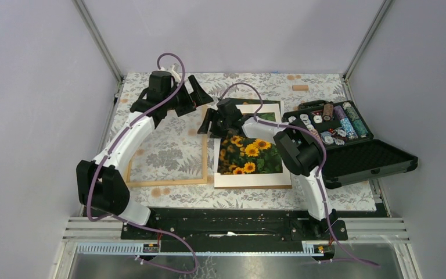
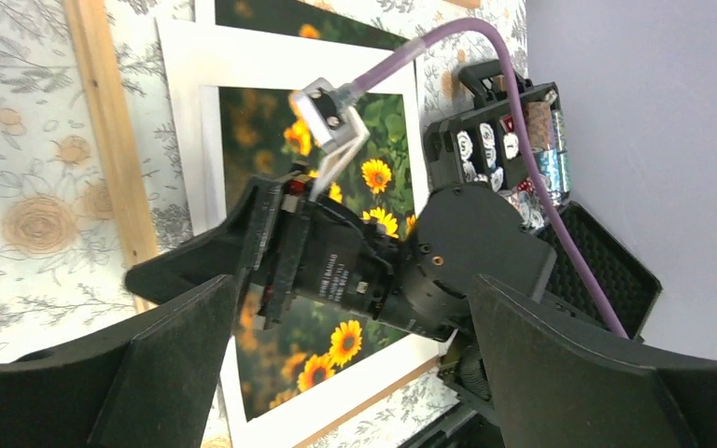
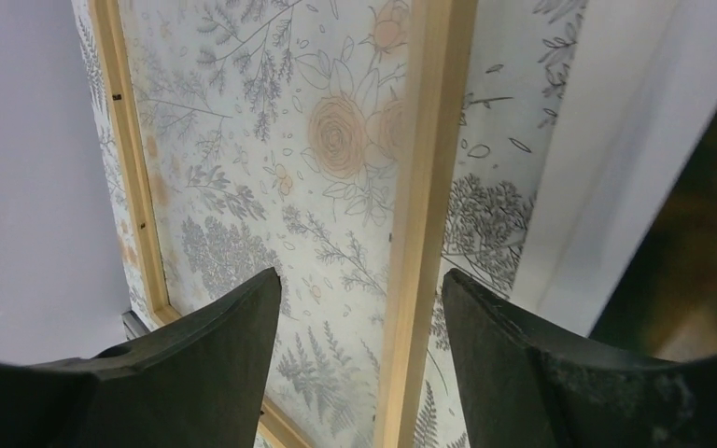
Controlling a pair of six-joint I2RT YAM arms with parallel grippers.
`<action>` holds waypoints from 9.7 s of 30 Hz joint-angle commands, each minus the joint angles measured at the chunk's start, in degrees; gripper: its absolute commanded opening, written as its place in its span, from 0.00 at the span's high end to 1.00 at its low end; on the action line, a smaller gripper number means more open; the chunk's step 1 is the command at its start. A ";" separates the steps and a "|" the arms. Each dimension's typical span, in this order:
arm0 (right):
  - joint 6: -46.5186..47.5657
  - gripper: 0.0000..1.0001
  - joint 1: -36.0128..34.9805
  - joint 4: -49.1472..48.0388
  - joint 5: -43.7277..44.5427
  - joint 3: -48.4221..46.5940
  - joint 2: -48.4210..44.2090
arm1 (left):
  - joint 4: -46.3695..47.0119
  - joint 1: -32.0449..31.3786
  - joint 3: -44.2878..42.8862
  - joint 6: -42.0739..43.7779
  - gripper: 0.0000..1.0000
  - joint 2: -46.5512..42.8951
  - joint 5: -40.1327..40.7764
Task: Put the photo into the frame
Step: Pick up the photo frame from the center of the board.
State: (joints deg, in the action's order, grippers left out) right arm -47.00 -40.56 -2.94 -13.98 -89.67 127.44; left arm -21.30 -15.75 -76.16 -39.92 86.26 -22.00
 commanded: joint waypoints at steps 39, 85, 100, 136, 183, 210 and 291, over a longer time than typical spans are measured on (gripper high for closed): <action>5.74 0.37 6.80 7.18 -9.34 -16.40 7.95 | -8.55 27.22 -13.64 8.21 0.08 22.45 15.93; -4.31 0.28 -1.55 -12.57 -17.33 24.54 -19.53 | -21.12 31.59 18.93 10.04 0.01 -15.01 20.93; -3.93 0.29 -1.54 -14.60 -21.19 20.45 -11.29 | -6.95 42.45 19.07 4.39 0.01 0.76 26.32; -3.46 0.46 -4.65 -1.57 -2.63 26.08 -21.98 | -38.27 7.09 43.27 -40.81 0.36 -38.52 12.73; -3.40 0.43 -5.44 -1.26 -4.75 24.61 -20.75 | -12.91 14.62 54.93 -46.99 0.79 -23.73 12.73; -6.50 0.01 3.54 -13.34 -21.81 14.92 -7.10 | -15.53 22.59 46.54 -44.72 1.00 -32.34 -0.11; -44.13 0.44 14.11 -57.92 -29.67 -15.91 21.01 | -22.47 21.07 37.30 -6.67 0.07 -38.30 5.39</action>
State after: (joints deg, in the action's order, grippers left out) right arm -88.44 -26.72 -54.74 -41.76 -101.97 148.90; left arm -43.46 6.81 -32.34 -56.82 50.52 -17.17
